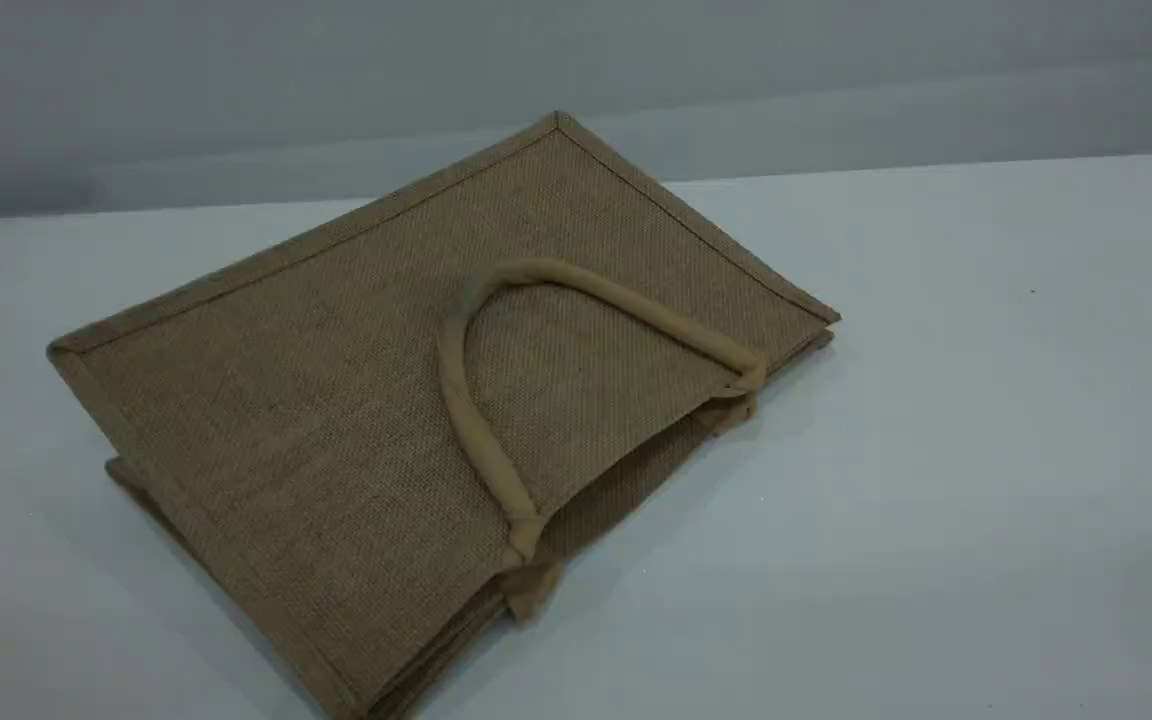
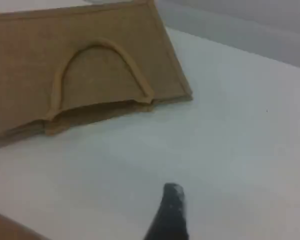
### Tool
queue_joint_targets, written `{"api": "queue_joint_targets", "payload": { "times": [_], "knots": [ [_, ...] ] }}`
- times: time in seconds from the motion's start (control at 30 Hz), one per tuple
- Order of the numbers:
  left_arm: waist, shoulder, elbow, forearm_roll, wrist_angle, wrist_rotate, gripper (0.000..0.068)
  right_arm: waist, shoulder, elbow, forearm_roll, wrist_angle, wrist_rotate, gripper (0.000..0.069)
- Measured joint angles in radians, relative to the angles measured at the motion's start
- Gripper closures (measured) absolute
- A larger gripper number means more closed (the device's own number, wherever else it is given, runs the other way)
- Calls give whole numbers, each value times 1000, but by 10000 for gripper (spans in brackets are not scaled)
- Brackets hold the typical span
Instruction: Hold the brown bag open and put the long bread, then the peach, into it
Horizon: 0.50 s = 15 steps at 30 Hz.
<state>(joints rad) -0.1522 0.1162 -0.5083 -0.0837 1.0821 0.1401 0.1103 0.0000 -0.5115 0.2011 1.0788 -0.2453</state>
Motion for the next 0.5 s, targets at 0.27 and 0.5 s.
{"api": "queue_joint_targets", "payload": {
  "times": [0.27,0.5],
  "knots": [
    [79,0,0,-1,2,0,163,1,0,0,1,1,-1,109],
    [181,-1,0,-1,2,0,163,-65,0,0,2,2,-1,109]
  ]
}}
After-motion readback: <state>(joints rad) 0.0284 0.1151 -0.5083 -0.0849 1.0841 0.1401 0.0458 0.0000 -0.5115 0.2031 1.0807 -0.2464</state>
